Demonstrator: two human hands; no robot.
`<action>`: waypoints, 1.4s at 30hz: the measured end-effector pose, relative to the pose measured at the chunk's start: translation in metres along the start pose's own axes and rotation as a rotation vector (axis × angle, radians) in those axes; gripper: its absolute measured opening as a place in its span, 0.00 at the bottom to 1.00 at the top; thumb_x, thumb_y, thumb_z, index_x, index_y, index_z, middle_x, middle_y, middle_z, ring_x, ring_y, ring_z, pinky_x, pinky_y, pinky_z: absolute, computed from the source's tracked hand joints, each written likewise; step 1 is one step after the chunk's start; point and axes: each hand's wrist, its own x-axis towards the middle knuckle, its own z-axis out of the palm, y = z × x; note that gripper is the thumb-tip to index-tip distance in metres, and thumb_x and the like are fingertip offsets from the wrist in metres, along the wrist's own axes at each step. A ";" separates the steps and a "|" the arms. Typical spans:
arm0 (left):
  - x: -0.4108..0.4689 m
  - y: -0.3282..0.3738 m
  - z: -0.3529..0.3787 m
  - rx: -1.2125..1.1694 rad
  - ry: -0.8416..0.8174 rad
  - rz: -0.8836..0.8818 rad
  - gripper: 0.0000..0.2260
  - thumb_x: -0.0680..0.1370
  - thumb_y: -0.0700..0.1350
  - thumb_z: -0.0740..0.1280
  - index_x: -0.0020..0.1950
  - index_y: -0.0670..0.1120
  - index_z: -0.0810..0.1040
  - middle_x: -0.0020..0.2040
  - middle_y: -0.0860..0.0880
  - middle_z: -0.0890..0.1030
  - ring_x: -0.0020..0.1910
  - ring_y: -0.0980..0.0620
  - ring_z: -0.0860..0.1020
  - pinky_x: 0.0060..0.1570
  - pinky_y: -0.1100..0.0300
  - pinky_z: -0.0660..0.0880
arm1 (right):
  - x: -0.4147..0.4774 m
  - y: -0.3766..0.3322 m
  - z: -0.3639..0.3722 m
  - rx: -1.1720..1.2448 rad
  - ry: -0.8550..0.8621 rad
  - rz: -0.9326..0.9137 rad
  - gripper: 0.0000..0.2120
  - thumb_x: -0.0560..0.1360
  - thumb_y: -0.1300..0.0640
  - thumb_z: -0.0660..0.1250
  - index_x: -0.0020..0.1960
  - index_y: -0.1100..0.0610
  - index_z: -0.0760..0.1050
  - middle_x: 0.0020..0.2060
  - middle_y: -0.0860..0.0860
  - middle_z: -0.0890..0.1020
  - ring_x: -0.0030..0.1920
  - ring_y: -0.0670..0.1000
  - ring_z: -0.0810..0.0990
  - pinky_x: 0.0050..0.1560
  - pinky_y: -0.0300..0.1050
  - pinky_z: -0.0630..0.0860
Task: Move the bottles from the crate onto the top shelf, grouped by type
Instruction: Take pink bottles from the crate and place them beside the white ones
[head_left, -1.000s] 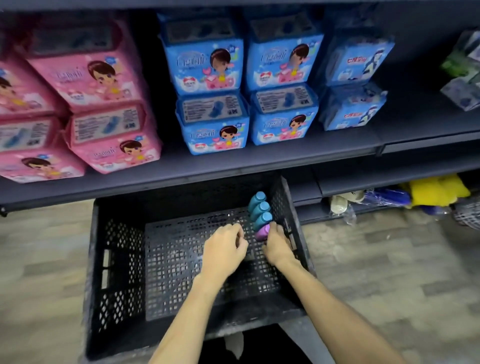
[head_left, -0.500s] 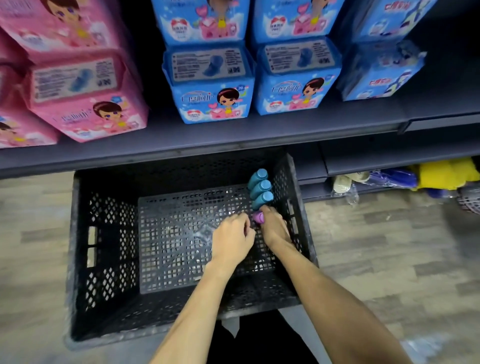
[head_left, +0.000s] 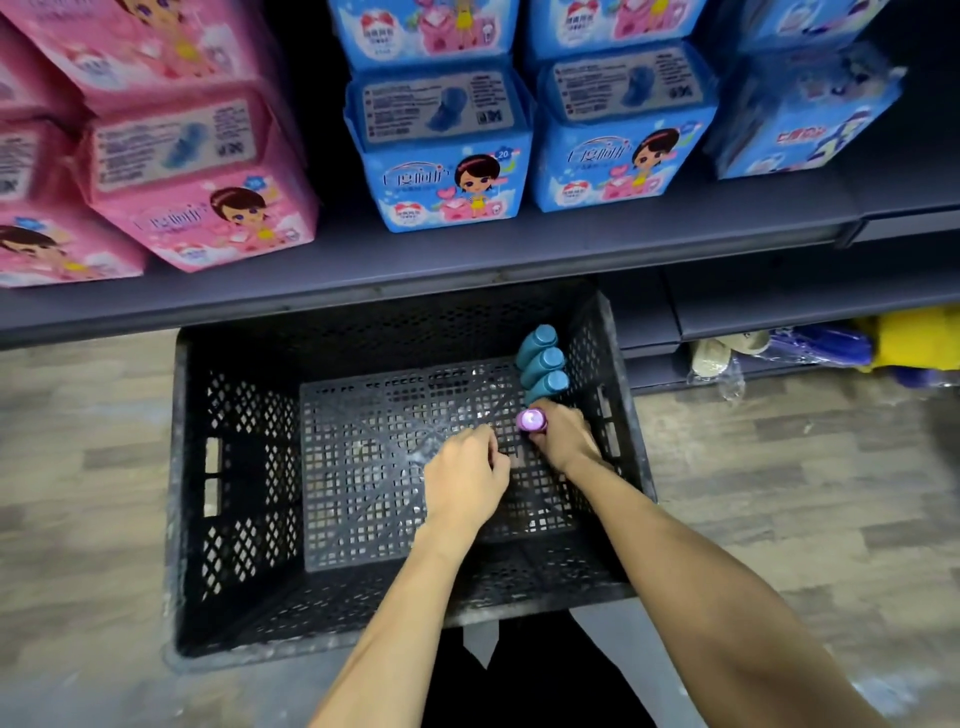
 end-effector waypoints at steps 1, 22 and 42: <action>0.000 0.001 -0.002 -0.001 -0.001 0.001 0.03 0.76 0.46 0.63 0.44 0.48 0.73 0.39 0.54 0.74 0.38 0.52 0.73 0.35 0.58 0.65 | -0.002 -0.003 -0.003 0.023 0.007 0.010 0.11 0.76 0.59 0.66 0.58 0.51 0.76 0.53 0.54 0.81 0.53 0.57 0.80 0.55 0.49 0.77; 0.036 0.040 -0.173 0.040 0.341 0.253 0.05 0.74 0.49 0.62 0.45 0.49 0.73 0.43 0.51 0.78 0.45 0.45 0.78 0.36 0.56 0.66 | -0.091 -0.132 -0.180 0.067 0.323 -0.561 0.22 0.79 0.48 0.68 0.66 0.53 0.62 0.34 0.45 0.77 0.36 0.50 0.77 0.39 0.45 0.70; -0.019 0.133 -0.384 0.252 0.794 0.809 0.07 0.76 0.51 0.64 0.46 0.48 0.76 0.42 0.52 0.77 0.44 0.48 0.77 0.39 0.52 0.73 | -0.205 -0.246 -0.348 0.061 0.657 -1.001 0.15 0.79 0.47 0.68 0.58 0.53 0.68 0.28 0.49 0.71 0.28 0.44 0.69 0.32 0.33 0.66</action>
